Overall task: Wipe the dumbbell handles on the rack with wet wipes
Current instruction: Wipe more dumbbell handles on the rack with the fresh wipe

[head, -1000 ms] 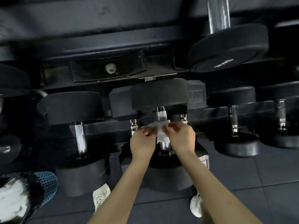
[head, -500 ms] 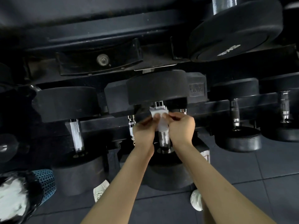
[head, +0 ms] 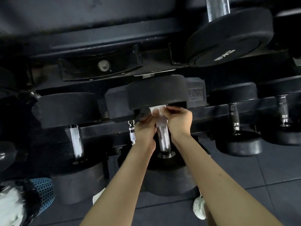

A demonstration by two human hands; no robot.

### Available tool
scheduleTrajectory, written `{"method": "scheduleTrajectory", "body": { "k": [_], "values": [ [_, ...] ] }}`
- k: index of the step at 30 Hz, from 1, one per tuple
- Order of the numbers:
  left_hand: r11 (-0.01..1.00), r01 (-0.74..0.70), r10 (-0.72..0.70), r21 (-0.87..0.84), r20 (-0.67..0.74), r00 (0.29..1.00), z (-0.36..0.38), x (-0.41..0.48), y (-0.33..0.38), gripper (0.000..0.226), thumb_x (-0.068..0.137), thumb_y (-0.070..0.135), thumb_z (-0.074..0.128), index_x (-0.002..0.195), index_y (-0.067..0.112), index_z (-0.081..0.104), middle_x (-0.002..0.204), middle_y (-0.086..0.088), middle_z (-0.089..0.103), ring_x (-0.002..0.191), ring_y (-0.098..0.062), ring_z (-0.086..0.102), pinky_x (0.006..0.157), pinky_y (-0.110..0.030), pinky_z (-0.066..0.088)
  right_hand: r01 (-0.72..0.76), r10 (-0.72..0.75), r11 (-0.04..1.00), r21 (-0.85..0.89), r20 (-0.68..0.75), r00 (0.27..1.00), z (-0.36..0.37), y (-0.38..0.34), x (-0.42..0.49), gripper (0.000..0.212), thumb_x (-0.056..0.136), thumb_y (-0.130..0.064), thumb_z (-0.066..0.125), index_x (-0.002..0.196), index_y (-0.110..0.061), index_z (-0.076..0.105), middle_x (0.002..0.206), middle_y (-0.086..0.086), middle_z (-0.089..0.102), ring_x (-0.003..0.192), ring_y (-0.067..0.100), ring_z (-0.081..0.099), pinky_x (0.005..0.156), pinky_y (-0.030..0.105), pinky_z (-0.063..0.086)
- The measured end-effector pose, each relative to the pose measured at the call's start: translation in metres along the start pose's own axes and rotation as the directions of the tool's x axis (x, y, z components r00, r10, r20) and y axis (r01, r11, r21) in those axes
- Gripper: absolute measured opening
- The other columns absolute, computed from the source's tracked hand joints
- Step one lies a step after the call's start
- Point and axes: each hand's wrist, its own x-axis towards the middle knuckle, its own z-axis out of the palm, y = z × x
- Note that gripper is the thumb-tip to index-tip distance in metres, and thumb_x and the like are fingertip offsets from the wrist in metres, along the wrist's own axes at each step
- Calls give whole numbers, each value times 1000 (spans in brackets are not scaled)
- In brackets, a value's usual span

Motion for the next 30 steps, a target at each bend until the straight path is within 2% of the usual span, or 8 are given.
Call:
{"method": "scheduleTrajectory", "body": {
  "k": [4, 7, 10, 15, 20, 23, 27, 30],
  "values": [
    [999, -22, 22, 24, 1, 1000, 3, 5, 5, 8, 83, 8, 67, 85, 13, 60, 82, -1, 65, 77, -13, 62, 79, -25, 51, -1, 1, 999, 48, 2, 1000, 2, 7, -5, 11, 80, -2, 72, 77, -11, 66, 72, -4, 65, 70, 7, 61, 68, 11, 50],
    [999, 13, -12, 45, -31, 999, 2, 9, 9, 12, 80, 6, 69, 81, 16, 61, 76, 1, 64, 69, -12, 59, 64, -22, 47, -123, 124, 988, 98, -8, 992, 7, -3, -2, 16, 80, 2, 69, 70, -10, 64, 69, 1, 64, 72, 16, 62, 77, 27, 54],
    [996, 91, -90, 2, -30, 995, 2, 11, 12, 16, 78, 9, 72, 76, 21, 62, 77, 2, 65, 66, -12, 57, 59, -23, 42, -186, 183, 956, 225, 35, 983, 5, -11, -1, 24, 78, 8, 67, 65, -10, 61, 62, 1, 62, 56, 11, 61, 55, 18, 53],
    [987, -41, 40, 156, 10, 999, -7, 2, 6, 27, 78, 12, 73, 104, 7, 66, 98, -6, 70, 92, -20, 66, 86, -30, 52, -2, 3, 1000, -18, 64, 998, -8, 4, -4, 8, 81, -8, 72, 87, -4, 70, 79, 6, 70, 72, 14, 67, 55, 13, 50],
    [948, -93, 82, 305, 50, 995, -28, -12, -14, 8, 77, 9, 75, 77, 11, 67, 76, -2, 70, 71, -16, 68, 67, -26, 56, 104, -73, 927, -360, 99, 992, -31, 26, -10, 25, 77, -19, 77, 98, -4, 73, 89, 6, 71, 81, 15, 65, 75, 25, 52],
    [851, -132, 62, 508, 152, 986, -42, -10, -20, 15, 76, 17, 76, 86, 6, 71, 85, -10, 72, 84, -25, 69, 80, -32, 56, 105, -16, 874, -475, 187, 982, -47, 35, -10, 25, 76, -22, 78, 94, -6, 74, 76, 3, 69, 68, 12, 63, 65, 23, 52],
    [686, -199, -42, 700, 311, 950, -52, -5, -12, 13, 81, 18, 72, 86, 7, 69, 68, 4, 64, 61, -6, 60, 54, -7, 45, 170, 61, 751, -638, 324, 944, -58, 32, -2, 16, 71, -24, 82, 76, -12, 73, 60, -5, 60, 51, 1, 52, 48, 11, 41],
    [607, -195, -186, 770, 376, 908, -51, 4, -1, 9, 78, 14, 74, 76, 18, 67, 67, 10, 67, 64, -1, 63, 56, -7, 47, 208, 139, 715, -668, 427, 893, -58, 26, 7, 18, 66, -17, 85, 69, -8, 70, 62, -1, 60, 55, 4, 52, 57, 18, 43]
  ]
}}
